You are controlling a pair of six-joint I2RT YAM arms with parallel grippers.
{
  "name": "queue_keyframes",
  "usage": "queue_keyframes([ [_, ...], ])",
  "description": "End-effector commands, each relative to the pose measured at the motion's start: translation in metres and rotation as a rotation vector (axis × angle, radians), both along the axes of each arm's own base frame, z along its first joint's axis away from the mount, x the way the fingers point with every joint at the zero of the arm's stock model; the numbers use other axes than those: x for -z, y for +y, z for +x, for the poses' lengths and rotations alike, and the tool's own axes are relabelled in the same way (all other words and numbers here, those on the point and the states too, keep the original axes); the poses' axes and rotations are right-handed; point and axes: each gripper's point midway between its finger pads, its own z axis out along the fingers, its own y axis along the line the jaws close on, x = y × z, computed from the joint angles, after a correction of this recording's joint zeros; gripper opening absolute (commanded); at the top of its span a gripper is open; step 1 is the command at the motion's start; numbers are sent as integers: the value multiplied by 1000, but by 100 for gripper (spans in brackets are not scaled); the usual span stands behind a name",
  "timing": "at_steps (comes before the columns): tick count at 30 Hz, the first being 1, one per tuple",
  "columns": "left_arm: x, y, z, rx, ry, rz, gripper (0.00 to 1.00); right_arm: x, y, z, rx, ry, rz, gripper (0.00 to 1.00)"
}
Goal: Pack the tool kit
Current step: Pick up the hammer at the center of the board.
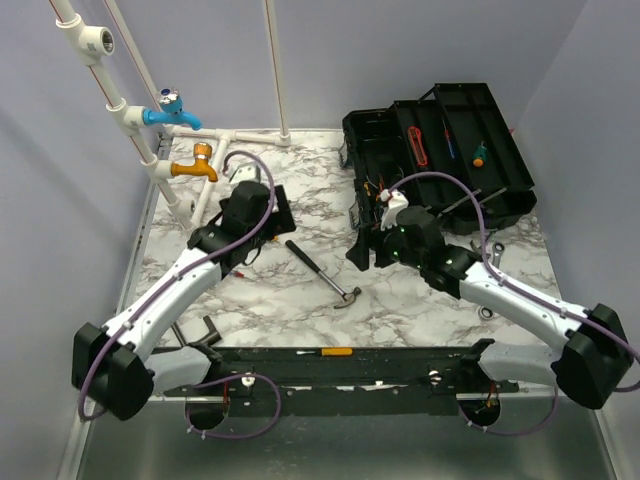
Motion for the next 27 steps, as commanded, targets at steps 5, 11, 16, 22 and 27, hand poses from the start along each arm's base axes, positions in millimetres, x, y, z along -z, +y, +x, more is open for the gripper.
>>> queue_keyframes([
  [5,24,81,-51,-279,-91,-19,98,30,54,2,-133,33,-103,75],
  [11,31,112,-78,-395,-172,-103,98,66,79,15,-100,1,-282,72],
  [16,41,140,-98,-546,-132,-105,97,89,101,25,-122,19,-337,70],
  [22,60,145,-103,-578,-16,-56,97,116,110,40,-106,37,-428,69],
  [27,73,141,-99,-582,83,-19,97,137,105,43,-91,55,-511,65],
])
